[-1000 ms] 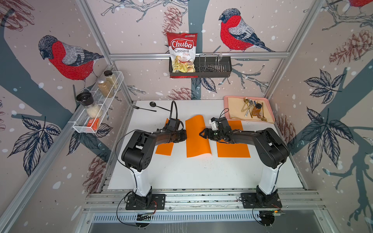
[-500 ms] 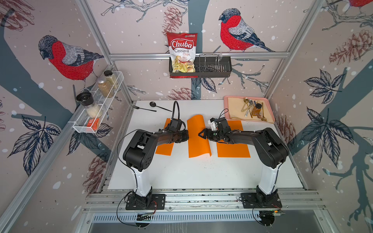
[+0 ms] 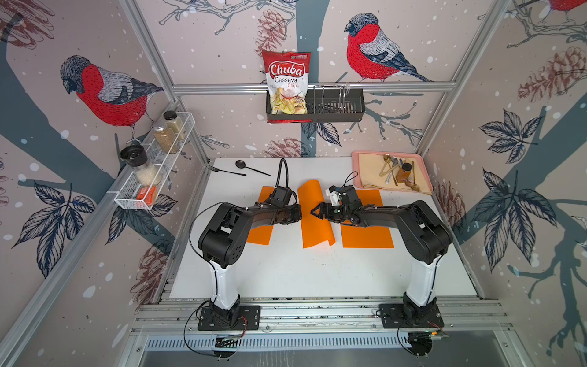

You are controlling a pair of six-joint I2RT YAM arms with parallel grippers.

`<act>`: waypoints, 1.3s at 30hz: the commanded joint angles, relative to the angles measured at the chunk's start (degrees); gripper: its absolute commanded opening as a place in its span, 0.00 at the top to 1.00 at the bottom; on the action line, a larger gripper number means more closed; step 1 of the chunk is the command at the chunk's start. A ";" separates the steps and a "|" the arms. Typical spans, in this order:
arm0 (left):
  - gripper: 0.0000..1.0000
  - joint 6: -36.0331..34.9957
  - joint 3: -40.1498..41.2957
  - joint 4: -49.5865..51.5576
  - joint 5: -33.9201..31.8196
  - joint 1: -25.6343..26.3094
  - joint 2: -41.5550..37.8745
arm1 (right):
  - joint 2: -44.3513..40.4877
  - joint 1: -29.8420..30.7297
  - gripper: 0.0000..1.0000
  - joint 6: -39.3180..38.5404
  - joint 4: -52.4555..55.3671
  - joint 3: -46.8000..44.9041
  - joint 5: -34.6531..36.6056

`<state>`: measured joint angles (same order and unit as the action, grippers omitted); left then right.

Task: Fold the rectangular paper in half along the long edge
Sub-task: Pick up the paper from the center of the board.

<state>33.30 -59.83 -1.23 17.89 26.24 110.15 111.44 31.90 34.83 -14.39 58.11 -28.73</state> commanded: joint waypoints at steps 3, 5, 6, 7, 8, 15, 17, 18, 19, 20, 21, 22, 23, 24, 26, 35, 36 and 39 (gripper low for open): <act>1.00 0.47 -0.15 7.27 -1.45 1.00 1.12 | 0.52 0.10 0.26 1.50 2.13 -0.54 -1.30; 1.00 0.66 -0.28 7.26 -1.45 1.28 1.12 | 0.36 0.11 0.29 1.94 1.23 -0.79 -2.01; 1.00 0.78 -0.36 7.30 -1.45 1.44 1.17 | 0.36 0.13 0.29 2.30 0.65 -1.04 -2.36; 1.00 0.82 -0.37 7.22 -1.46 1.53 1.12 | 0.25 0.02 0.29 2.64 -0.09 -1.31 -2.91; 1.00 0.84 -0.46 7.28 -1.41 1.68 1.17 | 0.26 0.01 0.29 3.03 -0.75 -1.58 -3.38; 1.00 1.35 -0.99 7.39 -1.19 2.88 0.97 | -0.21 -0.08 0.28 5.46 -4.57 -3.38 -5.06; 1.00 1.54 -1.09 7.47 -1.19 3.07 0.86 | -0.34 -0.04 0.28 5.98 -5.41 -3.73 -5.43; 1.00 1.67 -1.16 7.47 -1.19 3.28 0.86 | -0.35 0.01 0.29 6.20 -5.74 -3.87 -5.54; 1.00 1.68 -1.30 7.63 -1.20 3.38 0.86 | -0.41 0.02 0.30 6.34 -6.12 -4.04 -5.59; 1.00 1.60 -1.34 7.65 -1.23 3.46 0.77 | -0.42 0.00 0.32 6.52 -6.32 -4.17 -5.71; 1.00 1.64 -1.34 7.66 -1.19 3.59 0.77 | -0.43 0.02 0.34 6.77 -6.80 -4.38 -5.94; 1.00 1.70 -1.38 7.69 -1.27 3.69 0.68 | -0.43 0.02 0.35 7.04 -7.27 -4.53 -6.21; 1.00 1.77 -1.38 7.65 -1.28 3.73 0.60 | -0.52 0.00 0.37 7.21 -7.69 -4.66 -6.42; 1.00 1.76 -1.36 7.74 -1.28 3.93 0.60 | -0.52 0.02 0.39 7.52 -8.07 -4.88 -6.61; 1.00 1.80 -1.42 7.77 -1.34 4.06 0.47 | -0.48 0.00 0.42 7.79 -8.80 -5.10 -6.99; 1.00 2.24 -1.91 8.35 -1.11 5.00 -0.24 | -0.74 0.00 0.52 9.88 -12.42 -6.28 -8.45; 1.00 2.29 -1.93 8.35 -1.03 5.13 -0.30 | -0.86 0.00 0.53 10.14 -13.02 -6.53 -8.61; 1.00 2.66 -2.04 8.35 -0.87 5.45 -0.77 | -1.14 -0.05 0.57 11.54 -15.65 -7.42 -9.49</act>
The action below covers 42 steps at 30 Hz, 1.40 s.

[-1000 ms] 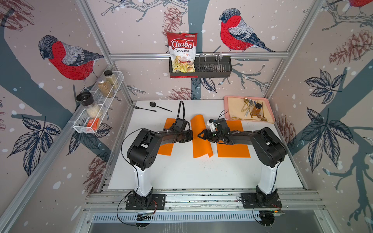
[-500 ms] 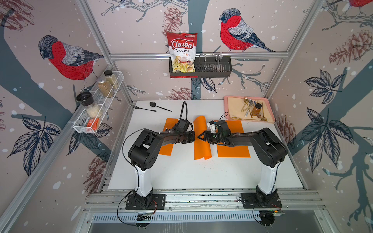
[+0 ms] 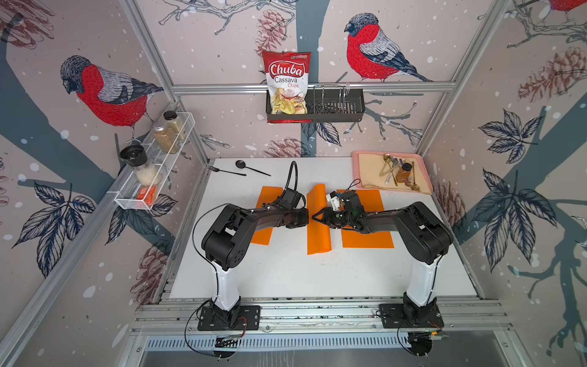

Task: Fold the rectangular paper in half along the long edge
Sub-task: Pick up the paper from the center of the board.

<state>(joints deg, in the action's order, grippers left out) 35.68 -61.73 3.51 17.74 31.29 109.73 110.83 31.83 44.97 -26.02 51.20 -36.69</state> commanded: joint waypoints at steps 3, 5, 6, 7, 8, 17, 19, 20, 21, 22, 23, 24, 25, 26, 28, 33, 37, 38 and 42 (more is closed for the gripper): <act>1.00 0.49 -0.22 3.54 -0.44 0.69 -0.96 | -0.52 0.07 0.62 2.52 -5.97 -0.92 -2.40; 1.00 0.54 -0.31 3.76 -0.41 0.70 -1.49 | -0.52 0.08 0.64 2.92 -6.53 -0.93 -2.85; 1.00 0.53 -0.33 3.95 -0.43 0.70 -1.90 | -0.46 0.11 0.65 3.09 -6.95 -0.97 -3.07; 1.00 0.56 -0.37 4.08 -0.55 0.70 -2.36 | -0.51 0.07 0.66 3.42 -7.38 -1.08 -3.45; 1.00 0.61 -0.36 4.30 -0.67 0.70 -2.80 | -0.54 0.11 0.67 3.69 -7.93 -1.16 -3.72; 0.97 0.31 -2.28 7.57 -2.74 0.68 -7.73 | -2.10 0.26 0.71 5.53 -10.66 -2.06 -6.41; 0.95 0.26 -2.93 8.66 -3.51 0.66 -9.03 | -3.03 0.25 0.72 6.23 -11.75 -2.74 -7.18; 0.95 0.18 -3.25 9.15 -3.95 0.68 -9.64 | -3.43 0.27 0.72 6.62 -12.17 -3.00 -7.62; 0.94 0.10 -3.60 9.70 -4.43 0.70 -10.47 | -4.07 0.25 0.72 7.00 -12.61 -3.21 -8.10; 0.94 0.09 -3.95 10.32 -5.09 0.58 -11.40 | -4.74 0.29 0.72 7.46 -13.08 -3.48 -8.59; 0.94 0.00 -4.29 10.88 -5.56 0.48 -12.25 | -5.40 0.25 0.73 7.85 -13.49 -3.75 -8.97; 0.93 -0.03 -4.68 11.56 -6.05 0.31 -13.43 | -6.28 0.25 0.74 8.51 -14.22 -4.11 -9.37; 0.93 -0.02 -5.09 12.23 -6.58 -0.01 -14.79 | -7.14 0.25 0.74 9.53 -15.33 -4.50 -9.91; 0.93 0.06 -5.22 12.56 -6.89 -0.32 -16.25 | -8.00 0.25 0.75 10.37 -16.29 -4.82 -10.65; 0.92 0.08 -5.18 12.85 -7.51 -1.29 -20.42 | -10.17 0.41 0.75 12.56 -18.28 -5.48 -11.74; 0.91 0.23 -2.57 10.69 -7.96 -5.07 -33.99 | -17.18 1.26 0.75 18.48 -23.09 -5.65 -14.74; 0.84 -0.21 0.60 7.56 -7.06 -7.62 -44.64 | -23.97 2.06 0.74 24.80 -27.30 -4.25 -17.47; 0.84 -0.50 0.51 7.58 -6.01 -7.92 -46.25 | -25.30 2.32 0.74 26.56 -28.86 -3.72 -17.89; 0.82 -0.63 -0.14 5.73 1.87 -8.00 -49.15 | -29.85 4.07 0.74 33.27 -33.62 0.61 -19.97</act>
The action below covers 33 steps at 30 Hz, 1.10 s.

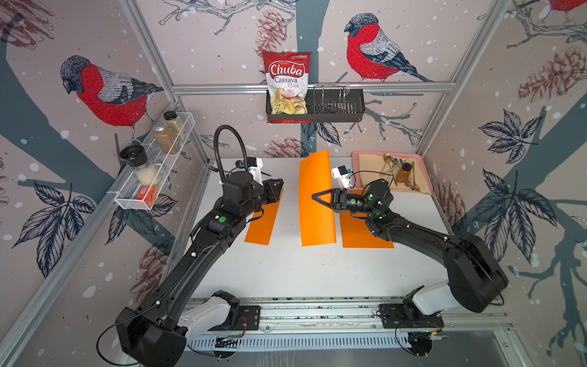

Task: Fold the rectangular paper in half along the long edge
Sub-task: Pick up the paper from the center of the board.

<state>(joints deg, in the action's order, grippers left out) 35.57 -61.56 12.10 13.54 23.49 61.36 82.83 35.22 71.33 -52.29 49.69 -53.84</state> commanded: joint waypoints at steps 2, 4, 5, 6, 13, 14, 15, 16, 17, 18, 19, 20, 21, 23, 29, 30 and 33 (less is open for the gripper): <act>0.82 0.76 0.04 -5.37 10.30 -0.19 -0.98 | -3.03 1.28 0.73 11.01 -11.58 4.26 -3.65; 0.82 3.15 0.96 -8.65 13.70 -0.23 -1.07 | -3.57 1.43 0.73 15.02 -15.40 6.28 -4.06; 0.82 4.17 0.91 -9.96 15.34 -0.04 -0.96 | -3.77 1.43 0.73 16.58 -16.85 7.06 -4.22; 0.82 5.08 0.46 -10.70 16.78 0.54 -0.68 | -3.73 1.43 0.73 17.82 -17.58 7.91 -4.49; 0.82 5.40 -6.04 -9.02 15.71 7.34 0.57 | -4.16 0.81 0.73 20.43 -18.72 9.02 -4.58; 0.82 6.06 -6.11 -9.43 16.16 7.59 0.49 | -4.06 0.77 0.73 20.28 -18.43 9.00 -4.46; 0.82 6.79 -6.39 -9.87 16.63 7.79 0.60 | -4.05 0.60 0.73 19.88 -17.79 8.93 -4.43; 0.82 7.15 -6.59 -10.05 16.95 8.12 0.64 | -4.00 0.42 0.73 19.52 -17.31 8.85 -4.40; 0.82 7.14 -7.21 -9.49 16.71 8.52 0.60 | -4.00 0.11 0.73 19.46 -17.27 8.61 -4.30; 0.82 7.00 -7.95 -8.43 16.07 9.02 0.68 | -3.97 -0.35 0.73 19.46 -17.28 8.32 -4.25; 0.82 6.65 -8.48 -7.79 15.83 9.37 0.69 | -3.99 -0.73 0.73 19.46 -17.23 8.09 -4.24; 0.82 6.45 -8.93 -7.05 15.51 9.76 0.64 | -3.99 -1.31 0.73 19.53 -17.23 7.73 -4.16; 0.82 6.37 -9.29 -6.54 15.07 9.99 0.59 | -3.90 -1.91 0.73 19.66 -17.23 7.41 -3.99; 0.82 6.34 -9.56 -6.14 14.93 10.31 0.36 | -3.82 -2.67 0.73 19.88 -17.23 7.09 -3.99; 0.82 6.94 -9.99 -5.51 14.40 11.36 0.42 | -3.37 -3.48 0.69 19.28 -16.43 6.78 -3.82; 0.82 7.30 -10.10 -5.42 14.41 11.43 0.59 | -3.17 -3.66 0.68 19.37 -16.60 6.65 -3.81; 0.82 7.79 -10.46 -5.63 14.40 12.30 1.07 | -2.78 -4.19 0.68 20.05 -17.63 6.21 -3.60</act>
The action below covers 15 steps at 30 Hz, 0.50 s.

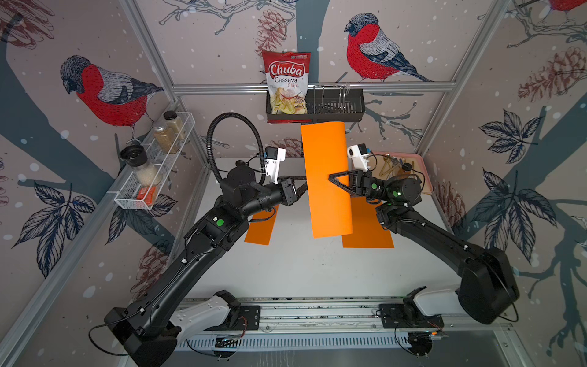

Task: Fold the rectangular paper in half along the long edge
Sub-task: Fold the paper.

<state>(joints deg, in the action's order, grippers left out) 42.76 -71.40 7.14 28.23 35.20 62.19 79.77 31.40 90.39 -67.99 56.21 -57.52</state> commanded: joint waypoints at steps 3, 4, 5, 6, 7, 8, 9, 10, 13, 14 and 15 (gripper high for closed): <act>0.80 1.51 -0.29 -2.26 0.12 1.56 0.28 | 0.46 -0.86 0.68 1.11 -2.19 -0.65 0.15; 0.79 1.78 -0.10 -2.82 0.20 1.70 0.25 | 0.44 -0.96 0.68 1.10 -2.24 -0.79 0.17; 0.78 2.16 0.16 -3.38 0.41 1.80 0.30 | 0.40 -1.05 0.68 1.10 -2.16 -0.94 0.14; 0.76 2.32 0.18 -3.53 0.46 1.92 0.44 | 0.36 -1.12 0.68 1.18 -2.22 -0.99 0.16; 0.75 2.41 0.20 -3.45 0.58 1.98 0.62 | 0.32 -1.14 0.68 1.11 -2.24 -1.01 0.18; 0.75 2.33 0.25 -3.32 0.52 2.02 0.81 | 0.27 -1.13 0.68 1.04 -2.12 -1.08 0.12; 0.73 2.40 0.37 -3.36 0.43 2.14 0.90 | 0.30 -1.15 0.68 0.94 -1.97 -1.10 0.21; 0.72 2.33 0.48 -3.15 0.26 2.15 1.04 | 0.22 -1.11 0.68 0.93 -1.97 -1.10 0.15; 0.69 2.25 0.59 -2.32 -0.08 2.29 1.59 | 0.00 -1.21 0.68 0.93 -1.89 -1.18 0.10; 0.68 2.16 0.51 -1.93 -0.23 2.28 1.91 | 0.02 -1.17 0.67 0.93 -1.89 -1.10 -0.05; 0.66 2.15 0.49 -1.65 -0.19 2.28 2.13 | 0.00 -1.19 0.67 0.93 -1.78 -1.10 -0.01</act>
<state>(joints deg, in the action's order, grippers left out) 44.99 -70.85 6.70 28.25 37.41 63.92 80.12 30.22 91.42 -68.10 55.07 -57.39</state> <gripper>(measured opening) 0.328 0.325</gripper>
